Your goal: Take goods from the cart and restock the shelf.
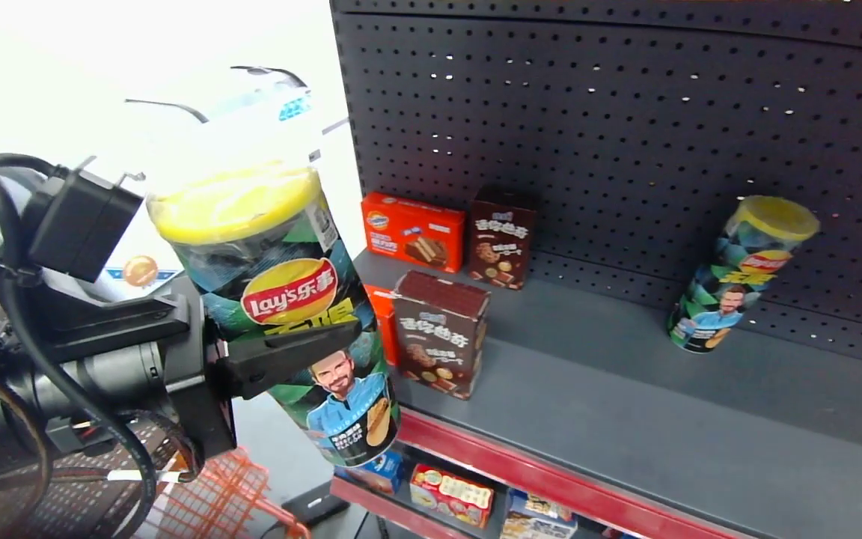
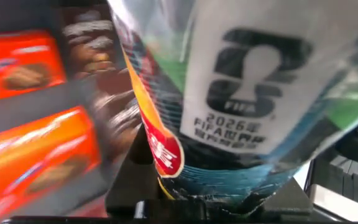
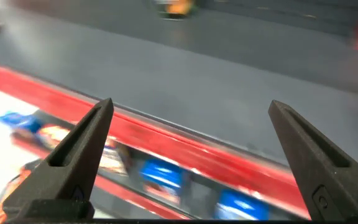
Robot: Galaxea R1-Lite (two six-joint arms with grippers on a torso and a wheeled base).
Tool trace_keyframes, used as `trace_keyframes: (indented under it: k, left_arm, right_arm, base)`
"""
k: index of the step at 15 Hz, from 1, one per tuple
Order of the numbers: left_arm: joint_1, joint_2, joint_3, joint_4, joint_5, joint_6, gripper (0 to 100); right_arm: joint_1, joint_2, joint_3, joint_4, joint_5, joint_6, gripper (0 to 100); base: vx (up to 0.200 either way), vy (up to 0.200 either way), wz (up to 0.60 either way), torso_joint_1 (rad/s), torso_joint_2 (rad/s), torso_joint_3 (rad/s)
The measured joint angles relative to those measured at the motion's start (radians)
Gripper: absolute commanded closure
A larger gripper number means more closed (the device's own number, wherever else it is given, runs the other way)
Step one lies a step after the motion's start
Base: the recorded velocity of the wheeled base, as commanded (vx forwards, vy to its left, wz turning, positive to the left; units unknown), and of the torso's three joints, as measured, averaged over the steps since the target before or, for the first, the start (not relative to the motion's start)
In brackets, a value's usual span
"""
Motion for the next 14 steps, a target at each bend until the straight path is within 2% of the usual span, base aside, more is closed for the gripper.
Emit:
trace_keyframes:
  k: [6, 14]
  left_arm:
    - [0.000, 0.002, -0.002, -0.004, 0.000, 0.000, 100]
    - [0.000, -0.001, 0.005, -0.003, 0.001, 0.000, 100]
  right_arm:
    - [-0.001, 0.000, 0.000, -0.001, 0.001, -0.002, 0]
    - [0.000, 0.000, 0.000, -0.001, -0.001, 0.000, 0]
  base:
    - [0.000, 0.000, -0.60, 0.001, 0.00, 0.004]
    - [0.000, 0.000, 0.00, 0.000, 0.00, 0.000]
